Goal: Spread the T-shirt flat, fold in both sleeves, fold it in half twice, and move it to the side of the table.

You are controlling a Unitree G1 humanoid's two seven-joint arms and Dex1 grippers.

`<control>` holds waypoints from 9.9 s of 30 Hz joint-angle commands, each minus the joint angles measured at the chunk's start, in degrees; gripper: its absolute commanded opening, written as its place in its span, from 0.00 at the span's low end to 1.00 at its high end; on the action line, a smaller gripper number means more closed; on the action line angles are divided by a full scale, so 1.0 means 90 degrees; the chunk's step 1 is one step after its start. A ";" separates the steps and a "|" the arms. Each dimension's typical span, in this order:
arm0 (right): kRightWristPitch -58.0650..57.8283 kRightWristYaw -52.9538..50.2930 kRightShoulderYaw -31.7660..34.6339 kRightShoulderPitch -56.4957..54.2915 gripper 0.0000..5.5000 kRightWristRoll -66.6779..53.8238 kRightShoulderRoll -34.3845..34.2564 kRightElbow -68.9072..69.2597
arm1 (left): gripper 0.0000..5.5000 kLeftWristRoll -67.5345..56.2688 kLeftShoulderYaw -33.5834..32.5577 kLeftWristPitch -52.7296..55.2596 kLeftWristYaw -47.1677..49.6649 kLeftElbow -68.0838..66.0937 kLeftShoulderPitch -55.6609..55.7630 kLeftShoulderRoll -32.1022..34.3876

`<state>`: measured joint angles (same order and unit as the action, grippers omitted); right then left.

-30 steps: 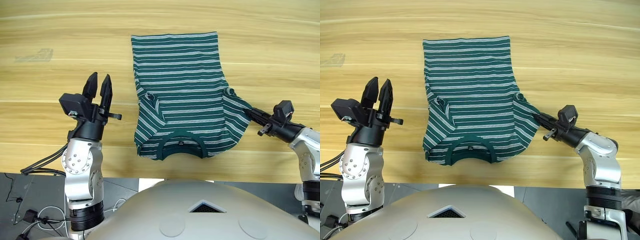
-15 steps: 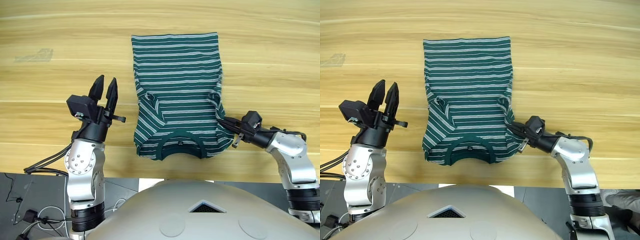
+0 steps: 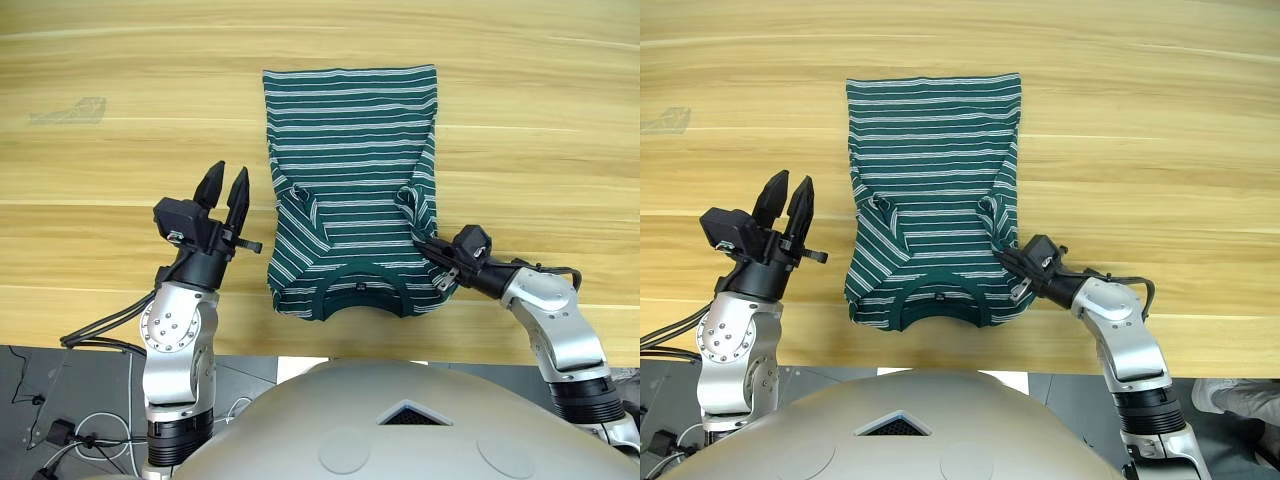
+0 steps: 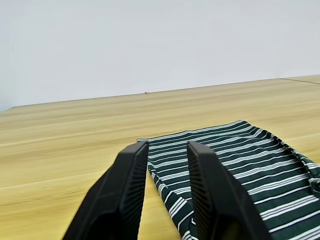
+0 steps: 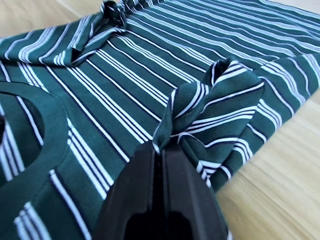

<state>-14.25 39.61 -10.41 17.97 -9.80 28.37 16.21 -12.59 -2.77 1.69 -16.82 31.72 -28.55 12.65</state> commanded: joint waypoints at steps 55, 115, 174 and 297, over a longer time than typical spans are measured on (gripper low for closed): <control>0.0495 0.2443 0.2257 0.0147 0.32 -0.2310 0.1007 -0.1307 | 0.26 0.0113 0.0033 -0.0012 -0.0024 -0.0178 0.0094 0.0042; 0.0828 0.3462 0.1291 0.0999 0.00 -0.1911 0.1228 -0.0761 | 0.26 0.1158 0.0602 -0.0462 -0.0146 -0.0889 0.0008 0.0364; 1.1821 0.0410 0.2964 -0.1839 0.98 0.3728 0.1481 -0.4206 | 0.26 0.5860 -0.1306 -0.6701 -0.0336 -0.2440 -0.0433 0.4258; 0.0698 0.3403 0.0196 -0.1568 0.00 -0.3078 0.3177 -0.0771 | 0.01 -0.0934 -0.0569 0.0836 -0.4926 -0.0521 0.0812 0.4894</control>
<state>-8.19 70.04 -7.73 10.65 -41.46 60.03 12.52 -22.19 -12.81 6.88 -63.61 30.59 -29.52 59.74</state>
